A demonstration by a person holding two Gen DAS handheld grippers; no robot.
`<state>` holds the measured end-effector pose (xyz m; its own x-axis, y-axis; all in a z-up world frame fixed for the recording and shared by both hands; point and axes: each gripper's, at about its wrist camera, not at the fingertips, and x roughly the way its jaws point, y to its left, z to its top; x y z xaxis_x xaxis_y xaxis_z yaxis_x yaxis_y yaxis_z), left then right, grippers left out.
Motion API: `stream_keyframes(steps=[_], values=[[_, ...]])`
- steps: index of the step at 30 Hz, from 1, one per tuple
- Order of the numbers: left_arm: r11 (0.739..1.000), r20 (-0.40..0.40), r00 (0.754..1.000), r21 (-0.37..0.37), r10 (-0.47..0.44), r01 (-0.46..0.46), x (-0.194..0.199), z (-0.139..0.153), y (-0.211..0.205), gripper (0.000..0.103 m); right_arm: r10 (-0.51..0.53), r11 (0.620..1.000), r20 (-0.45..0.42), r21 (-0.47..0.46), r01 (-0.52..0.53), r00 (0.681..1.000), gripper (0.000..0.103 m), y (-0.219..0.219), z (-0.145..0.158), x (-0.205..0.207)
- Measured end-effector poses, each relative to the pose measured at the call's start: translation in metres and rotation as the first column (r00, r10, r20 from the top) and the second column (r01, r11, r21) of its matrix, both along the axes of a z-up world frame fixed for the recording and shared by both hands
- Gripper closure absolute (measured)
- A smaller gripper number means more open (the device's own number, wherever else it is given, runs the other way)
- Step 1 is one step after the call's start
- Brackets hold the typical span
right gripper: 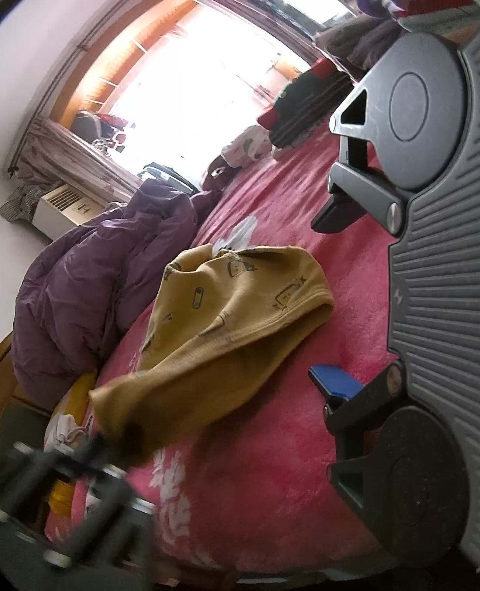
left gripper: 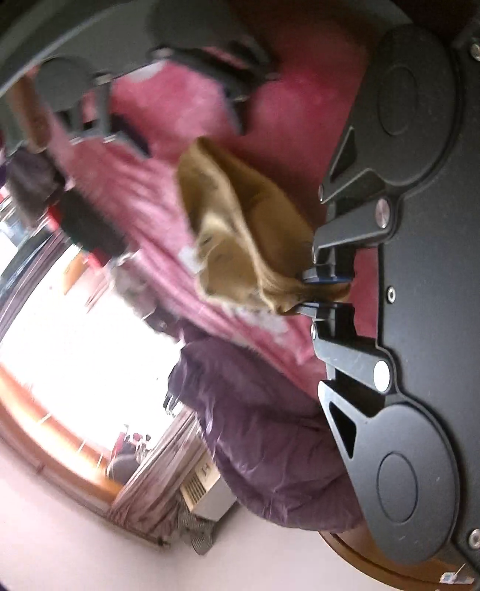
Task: Fold clothes
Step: 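Lift the yellow shirt with both grippers and shake it open in the air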
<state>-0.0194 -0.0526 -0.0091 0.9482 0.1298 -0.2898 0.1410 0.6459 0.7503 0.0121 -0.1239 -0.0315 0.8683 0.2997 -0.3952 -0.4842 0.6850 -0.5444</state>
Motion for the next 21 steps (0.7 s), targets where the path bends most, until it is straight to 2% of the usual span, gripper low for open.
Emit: stream_keyframes(steps=[8, 10, 14, 17, 18, 21], values=[[0.998, 0.083, 0.996, -0.054, 0.019, -0.015, -0.004, 0.027, -0.002, 0.095, 0.042, 0.997, 0.096, -0.061, -0.036, 0.994, 0.029, 0.014, -0.006, 0.000], [0.998, 0.085, 0.996, -0.064, 0.022, -0.017, -0.003, 0.031, 0.000, 0.095, 0.050, 0.997, 0.119, -0.063, -0.042, 0.992, 0.040, 0.016, -0.005, 0.001], [0.996, 0.082, 0.996, -0.087, 0.035, -0.028, -0.002, 0.037, 0.004, 0.095, 0.062, 0.997, 0.153, -0.062, -0.053, 0.986, 0.051, 0.020, -0.003, 0.003], [0.996, 0.084, 0.996, -0.085, 0.038, -0.031, -0.003, 0.037, 0.006, 0.095, 0.097, 0.995, 0.139, -0.012, -0.096, 0.986, 0.076, 0.018, 0.007, 0.000], [0.996, 0.086, 0.996, -0.086, 0.037, -0.030, -0.003, 0.037, 0.006, 0.095, 0.104, 0.994, 0.130, 0.007, -0.105, 0.986, 0.089, 0.017, 0.011, -0.001], [0.996, 0.104, 0.994, -0.085, 0.025, -0.016, -0.006, 0.045, 0.007, 0.095, 0.104, 0.992, 0.120, 0.064, -0.112, 0.987, 0.094, 0.009, 0.024, -0.005]])
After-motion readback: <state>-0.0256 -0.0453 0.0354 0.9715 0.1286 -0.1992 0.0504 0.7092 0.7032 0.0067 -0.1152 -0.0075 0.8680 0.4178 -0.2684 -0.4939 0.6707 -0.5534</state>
